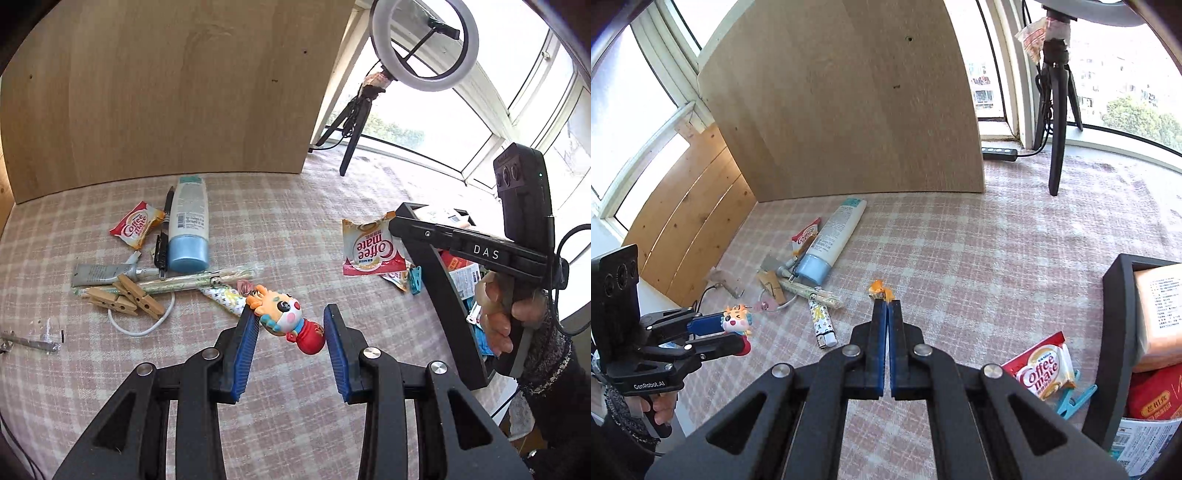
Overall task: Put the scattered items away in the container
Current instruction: 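Carry both items over the black tray and release them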
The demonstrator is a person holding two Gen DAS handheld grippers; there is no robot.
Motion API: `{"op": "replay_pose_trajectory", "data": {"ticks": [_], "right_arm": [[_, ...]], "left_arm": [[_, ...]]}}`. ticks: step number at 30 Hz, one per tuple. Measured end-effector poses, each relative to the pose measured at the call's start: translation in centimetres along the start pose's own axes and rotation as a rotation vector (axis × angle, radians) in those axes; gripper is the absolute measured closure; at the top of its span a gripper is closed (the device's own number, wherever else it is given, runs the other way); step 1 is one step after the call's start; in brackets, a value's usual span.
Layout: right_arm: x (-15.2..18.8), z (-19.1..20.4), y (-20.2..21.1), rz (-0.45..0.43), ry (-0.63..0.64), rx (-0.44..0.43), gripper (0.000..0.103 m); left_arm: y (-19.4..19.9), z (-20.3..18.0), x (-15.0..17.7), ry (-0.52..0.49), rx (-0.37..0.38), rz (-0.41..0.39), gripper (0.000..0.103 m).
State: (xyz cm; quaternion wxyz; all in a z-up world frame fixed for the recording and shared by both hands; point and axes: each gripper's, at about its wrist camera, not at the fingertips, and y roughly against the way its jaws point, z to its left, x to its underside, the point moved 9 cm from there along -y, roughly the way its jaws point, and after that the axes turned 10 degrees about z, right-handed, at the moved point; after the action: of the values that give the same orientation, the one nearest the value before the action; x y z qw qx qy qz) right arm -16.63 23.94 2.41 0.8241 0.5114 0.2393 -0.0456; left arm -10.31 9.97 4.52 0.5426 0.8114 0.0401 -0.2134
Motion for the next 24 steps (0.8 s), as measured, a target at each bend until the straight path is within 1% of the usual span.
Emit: {"op": "replay_pose_trajectory", "data": {"ticks": [3, 6, 11, 16, 19, 21, 24], "right_arm": [[0.4, -1.6, 3.2, -0.059, -0.048, 0.031, 0.102], [1.8, -5.1, 7.3, -0.110, -0.115, 0.074, 0.102], [5.1, -12.1, 14.5, -0.195, -0.248, 0.199, 0.102], [9.3, -19.5, 22.0, -0.274, -0.395, 0.354, 0.102], [11.6, -23.5, 25.6, -0.304, -0.465, 0.469, 0.102], [12.7, -25.8, 27.3, -0.311, -0.501, 0.529, 0.102], [13.8, -28.5, 28.0, -0.292, -0.537, 0.588, 0.102]], "left_arm": [[-0.6, -4.3, -1.1, -0.078, 0.052, 0.005, 0.069], [-1.2, -9.0, -1.9, -0.168, 0.105, 0.016, 0.069], [-2.6, -17.0, -2.9, -0.314, 0.189, 0.035, 0.069], [-3.9, -24.7, -3.4, -0.443, 0.265, 0.051, 0.069], [-4.7, -28.7, -3.4, -0.506, 0.305, 0.066, 0.069], [-5.2, -31.1, -3.4, -0.541, 0.320, 0.072, 0.069], [-5.7, -34.0, -3.6, -0.578, 0.345, 0.073, 0.069]]}}
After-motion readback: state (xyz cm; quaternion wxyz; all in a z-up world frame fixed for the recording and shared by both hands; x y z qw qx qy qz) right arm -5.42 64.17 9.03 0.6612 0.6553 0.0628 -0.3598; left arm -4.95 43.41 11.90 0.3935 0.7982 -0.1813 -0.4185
